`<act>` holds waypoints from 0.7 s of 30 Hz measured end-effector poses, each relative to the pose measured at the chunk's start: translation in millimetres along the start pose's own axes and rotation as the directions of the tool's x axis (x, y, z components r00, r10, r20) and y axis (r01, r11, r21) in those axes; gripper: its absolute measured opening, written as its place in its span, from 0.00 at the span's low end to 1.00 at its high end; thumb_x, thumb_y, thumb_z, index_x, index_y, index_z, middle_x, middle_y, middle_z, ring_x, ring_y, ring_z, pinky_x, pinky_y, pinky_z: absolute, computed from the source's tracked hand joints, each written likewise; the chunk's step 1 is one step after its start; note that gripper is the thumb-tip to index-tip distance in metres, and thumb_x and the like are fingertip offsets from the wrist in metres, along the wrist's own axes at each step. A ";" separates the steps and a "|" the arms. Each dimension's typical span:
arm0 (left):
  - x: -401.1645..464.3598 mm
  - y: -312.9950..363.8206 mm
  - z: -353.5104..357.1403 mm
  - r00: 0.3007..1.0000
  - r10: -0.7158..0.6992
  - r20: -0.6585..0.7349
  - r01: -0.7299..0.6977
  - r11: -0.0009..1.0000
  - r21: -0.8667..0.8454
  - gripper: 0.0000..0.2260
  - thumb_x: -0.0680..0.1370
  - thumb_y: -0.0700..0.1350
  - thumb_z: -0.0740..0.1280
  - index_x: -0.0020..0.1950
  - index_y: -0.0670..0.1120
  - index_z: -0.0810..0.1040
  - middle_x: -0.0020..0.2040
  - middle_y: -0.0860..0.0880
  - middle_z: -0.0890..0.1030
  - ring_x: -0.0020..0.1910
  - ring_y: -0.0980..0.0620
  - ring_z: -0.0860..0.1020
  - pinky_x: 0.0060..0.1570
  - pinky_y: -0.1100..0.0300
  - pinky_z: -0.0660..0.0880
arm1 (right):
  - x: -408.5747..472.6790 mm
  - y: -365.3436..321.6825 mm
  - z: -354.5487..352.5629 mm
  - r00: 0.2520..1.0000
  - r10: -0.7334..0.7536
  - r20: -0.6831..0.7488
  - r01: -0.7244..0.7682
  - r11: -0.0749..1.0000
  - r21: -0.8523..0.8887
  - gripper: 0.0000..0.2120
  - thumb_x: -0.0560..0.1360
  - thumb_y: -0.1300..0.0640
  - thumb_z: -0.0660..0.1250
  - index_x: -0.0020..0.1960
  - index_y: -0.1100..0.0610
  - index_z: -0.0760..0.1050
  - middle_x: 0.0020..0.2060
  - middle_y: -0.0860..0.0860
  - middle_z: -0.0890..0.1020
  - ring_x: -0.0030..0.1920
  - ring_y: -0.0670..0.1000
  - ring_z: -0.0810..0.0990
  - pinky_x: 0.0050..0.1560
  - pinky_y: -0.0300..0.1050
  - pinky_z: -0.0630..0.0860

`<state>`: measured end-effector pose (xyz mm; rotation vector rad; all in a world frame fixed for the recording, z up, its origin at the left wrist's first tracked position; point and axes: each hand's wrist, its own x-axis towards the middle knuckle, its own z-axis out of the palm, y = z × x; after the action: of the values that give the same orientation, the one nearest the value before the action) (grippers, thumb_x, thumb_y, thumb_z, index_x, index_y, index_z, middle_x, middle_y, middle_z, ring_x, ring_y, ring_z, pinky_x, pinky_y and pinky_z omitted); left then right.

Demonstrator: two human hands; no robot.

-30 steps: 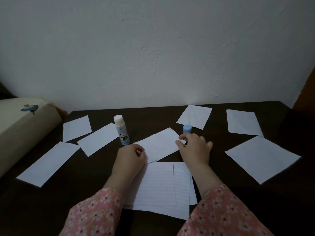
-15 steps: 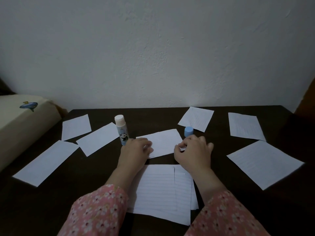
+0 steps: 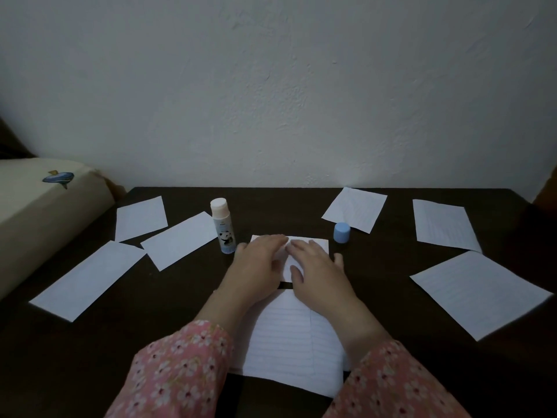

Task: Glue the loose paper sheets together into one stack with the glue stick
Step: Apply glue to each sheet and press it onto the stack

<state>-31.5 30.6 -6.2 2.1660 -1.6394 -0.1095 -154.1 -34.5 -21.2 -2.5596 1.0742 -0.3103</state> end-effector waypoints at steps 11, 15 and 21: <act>8.8 2.7 7.0 0.973 -0.091 0.211 0.047 0.978 0.202 0.22 0.83 0.51 0.48 0.78 0.53 0.53 0.78 0.55 0.55 0.77 0.54 0.53 0.73 0.44 0.51 | 4.3 -6.5 0.2 0.985 0.075 0.154 -0.057 0.991 -0.122 0.27 0.82 0.53 0.47 0.79 0.46 0.43 0.78 0.42 0.44 0.77 0.47 0.39 0.71 0.67 0.36; 11.0 4.3 6.4 0.971 -0.122 0.205 0.074 0.971 0.226 0.23 0.83 0.53 0.48 0.78 0.53 0.54 0.78 0.54 0.53 0.77 0.54 0.53 0.72 0.41 0.52 | 7.2 -8.6 2.4 0.982 0.112 0.153 -0.092 0.987 -0.133 0.26 0.82 0.51 0.46 0.78 0.45 0.43 0.78 0.42 0.43 0.77 0.47 0.39 0.70 0.69 0.35; 12.1 5.8 13.4 0.960 -0.230 0.161 0.186 0.950 0.251 0.26 0.81 0.56 0.48 0.78 0.48 0.52 0.79 0.52 0.52 0.77 0.54 0.51 0.72 0.41 0.49 | 12.5 -2.9 -0.6 0.965 0.210 0.156 -0.192 0.973 -0.125 0.29 0.80 0.46 0.48 0.79 0.46 0.42 0.78 0.43 0.42 0.77 0.47 0.38 0.69 0.70 0.35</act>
<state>-37.2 14.3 -13.9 2.5780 -1.5837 -0.1983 -143.8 -41.7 -18.7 -2.4882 1.3044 0.0178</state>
